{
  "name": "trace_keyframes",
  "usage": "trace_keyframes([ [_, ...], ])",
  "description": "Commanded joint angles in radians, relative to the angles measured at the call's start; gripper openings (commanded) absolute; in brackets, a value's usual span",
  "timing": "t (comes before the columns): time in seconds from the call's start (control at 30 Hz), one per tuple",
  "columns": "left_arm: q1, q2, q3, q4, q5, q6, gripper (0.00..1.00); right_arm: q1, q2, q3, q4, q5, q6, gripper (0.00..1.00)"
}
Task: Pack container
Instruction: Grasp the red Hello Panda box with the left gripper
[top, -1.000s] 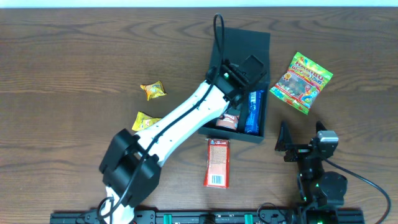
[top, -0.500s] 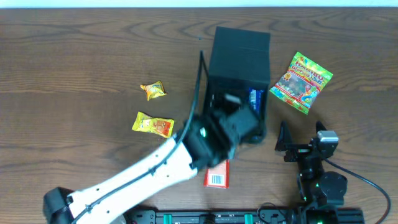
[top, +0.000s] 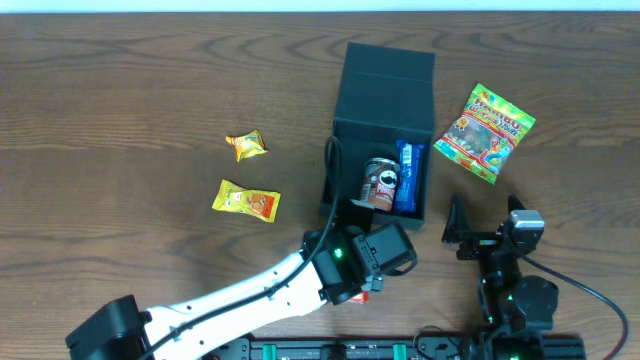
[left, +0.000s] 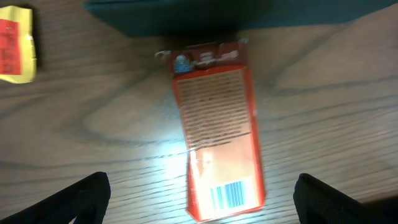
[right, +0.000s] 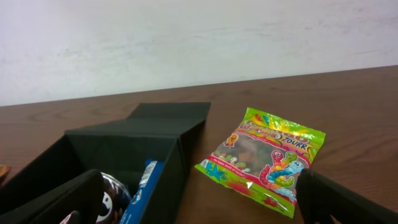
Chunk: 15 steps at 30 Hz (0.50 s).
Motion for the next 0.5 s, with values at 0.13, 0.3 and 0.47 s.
trace_keyframes([
  [0.13, -0.003, -0.013, -0.043, 0.083, 0.026, -0.04, 0.95, -0.003, -0.006, -0.002, -0.004, -0.006, 0.011, 0.99],
  [0.3, -0.004, -0.013, -0.12, 0.161, 0.026, -0.056, 0.95, -0.003, -0.006, -0.002, -0.004, -0.006, 0.011, 0.99],
  [0.47, -0.004, -0.011, -0.176, 0.268, 0.043, -0.054, 0.95, -0.003, -0.006, -0.002, -0.004, -0.006, 0.011, 0.99],
])
